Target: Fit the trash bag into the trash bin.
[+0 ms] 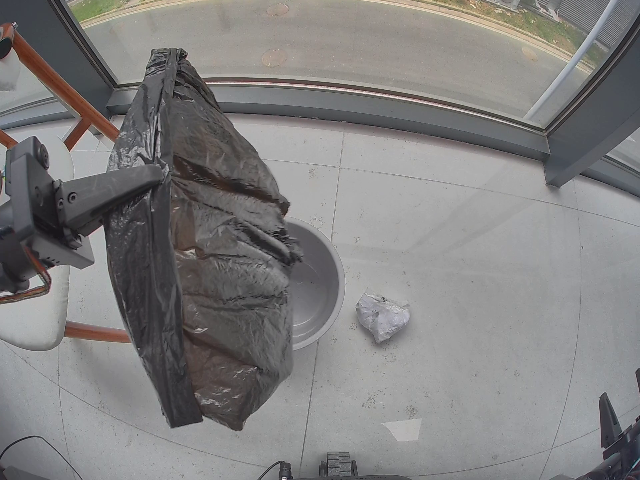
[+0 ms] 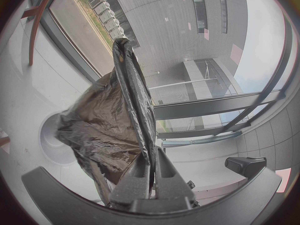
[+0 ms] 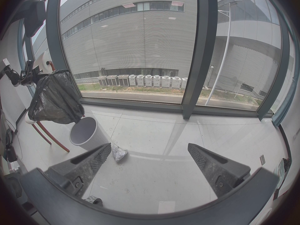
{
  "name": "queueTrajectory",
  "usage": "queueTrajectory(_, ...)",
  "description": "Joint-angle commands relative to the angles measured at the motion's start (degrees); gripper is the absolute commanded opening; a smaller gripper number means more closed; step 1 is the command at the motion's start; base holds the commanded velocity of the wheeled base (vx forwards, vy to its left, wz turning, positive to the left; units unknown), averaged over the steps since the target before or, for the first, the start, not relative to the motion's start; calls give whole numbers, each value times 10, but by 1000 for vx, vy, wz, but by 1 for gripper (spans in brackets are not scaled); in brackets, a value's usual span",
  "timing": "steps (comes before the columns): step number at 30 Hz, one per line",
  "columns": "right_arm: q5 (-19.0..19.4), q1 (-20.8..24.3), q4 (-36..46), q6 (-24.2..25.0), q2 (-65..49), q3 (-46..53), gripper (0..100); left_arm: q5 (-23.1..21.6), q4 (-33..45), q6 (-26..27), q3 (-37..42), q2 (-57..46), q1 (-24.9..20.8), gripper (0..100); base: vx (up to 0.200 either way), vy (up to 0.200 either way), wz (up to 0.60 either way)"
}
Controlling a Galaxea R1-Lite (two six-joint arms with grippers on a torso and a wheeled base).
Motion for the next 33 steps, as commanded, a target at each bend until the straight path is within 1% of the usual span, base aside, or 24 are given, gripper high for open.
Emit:
queueTrajectory(1, 0, 0, 0, 0, -5, 10, 100, 0, -30, -2, 38, 57, 1, 0, 0, 0, 0)
queueTrajectory(9, 0, 0, 0, 0, -5, 10, 100, 1, -37, 1, 40, 85, 2, 0, 0, 0, 0)
queueTrajectory(14, 0, 0, 0, 0, -5, 10, 100, 0, -37, 1, 25, 82, 16, 0, 0, 0, 0)
queueTrajectory(17, 0, 0, 0, 0, -5, 10, 100, 0, -36, 1, 24, 78, 21, 0, 0, 0, 0)
queueTrajectory(19, 0, 0, 0, 0, -5, 10, 100, 0, -36, 1, 30, 75, 33, 0, 0, 0, 0)
queueTrajectory(27, 0, 0, 0, 0, -5, 10, 100, 2, -33, 0, 70, 26, 40, 0, 0, 0, 0)
queueTrajectory(30, 0, 0, 0, 0, -5, 10, 100, 1, -31, -1, 87, -12, 53, 0, 0, 0, 0)
queueTrajectory(33, 0, 0, 0, 0, -5, 10, 100, 1, -30, -1, 100, -39, 55, 0, 0, 0, 0)
